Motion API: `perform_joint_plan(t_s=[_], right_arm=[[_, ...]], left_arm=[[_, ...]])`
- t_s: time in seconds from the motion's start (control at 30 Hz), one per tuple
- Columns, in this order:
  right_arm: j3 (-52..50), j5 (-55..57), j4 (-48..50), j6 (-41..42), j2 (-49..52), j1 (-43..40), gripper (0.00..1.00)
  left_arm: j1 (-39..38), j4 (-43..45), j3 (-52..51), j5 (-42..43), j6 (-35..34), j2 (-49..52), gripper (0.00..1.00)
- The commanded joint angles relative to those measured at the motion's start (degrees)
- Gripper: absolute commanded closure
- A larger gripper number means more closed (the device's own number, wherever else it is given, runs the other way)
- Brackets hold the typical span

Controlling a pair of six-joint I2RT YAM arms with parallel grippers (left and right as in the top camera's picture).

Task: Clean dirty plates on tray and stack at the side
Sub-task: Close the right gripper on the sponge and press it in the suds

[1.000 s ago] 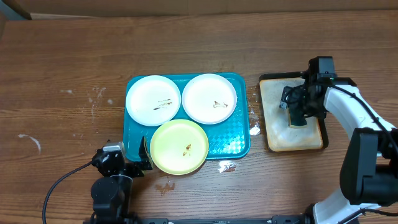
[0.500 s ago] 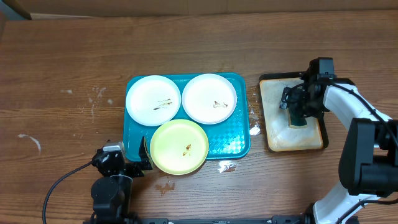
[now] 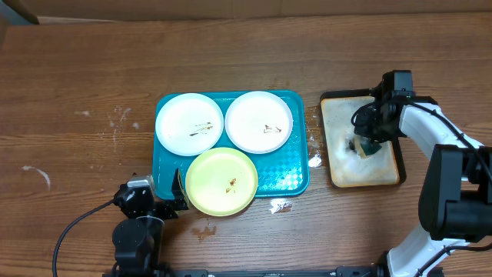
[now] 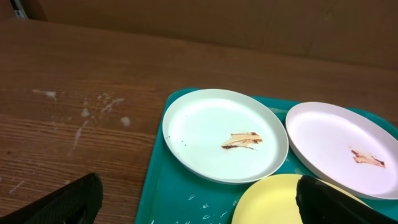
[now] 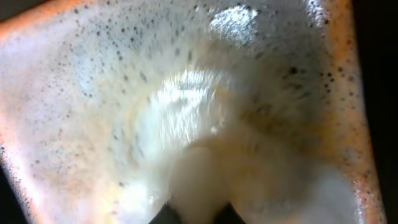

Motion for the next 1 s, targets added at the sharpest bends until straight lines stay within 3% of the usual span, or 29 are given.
perform_joint_plan(t_s=[0.0,0.1,0.13,0.17,0.53,0.63,0.73,0.97], right_arm=[[1.3,-0.3,0.2,0.0,0.5,-0.2,0.96],[1.3,-0.3,0.2,0.2,0.5,-0.2,0.95],[1.3,-0.3,0.1,0.2,0.5,-0.2,0.67],[1.3,-0.3,0.0,0.2,0.5,-0.2,0.00],[1.3,1.2,0.3,-0.1,0.5,-0.2,0.00],[1.3,3.4,-0.6,-1.0,0.5,-0.2,0.16],[1.6,3.6,-1.0,-1.9,0.5,-0.2,0.09],[3.8,10.7,-4.6,6.3,0.5,-0.2,0.08]], left_arm=[[0.3,0.1,-0.5,-0.1,0.0,-0.4,0.00],[0.3,0.1,-0.5,-0.1,0.0,-0.4,0.00],[0.3,0.1,-0.5,-0.1,0.0,-0.4,0.00],[0.3,0.1,-0.5,-0.1,0.0,-0.4,0.00],[0.3,0.1,-0.5,-0.1,0.0,-0.4,0.00],[0.3,0.1,-0.5,-0.1,0.0,-0.4,0.00],[0.3,0.1,-0.5,-0.1,0.0,-0.4,0.00],[0.3,0.1,-0.5,-0.1,0.0,-0.4,0.00]])
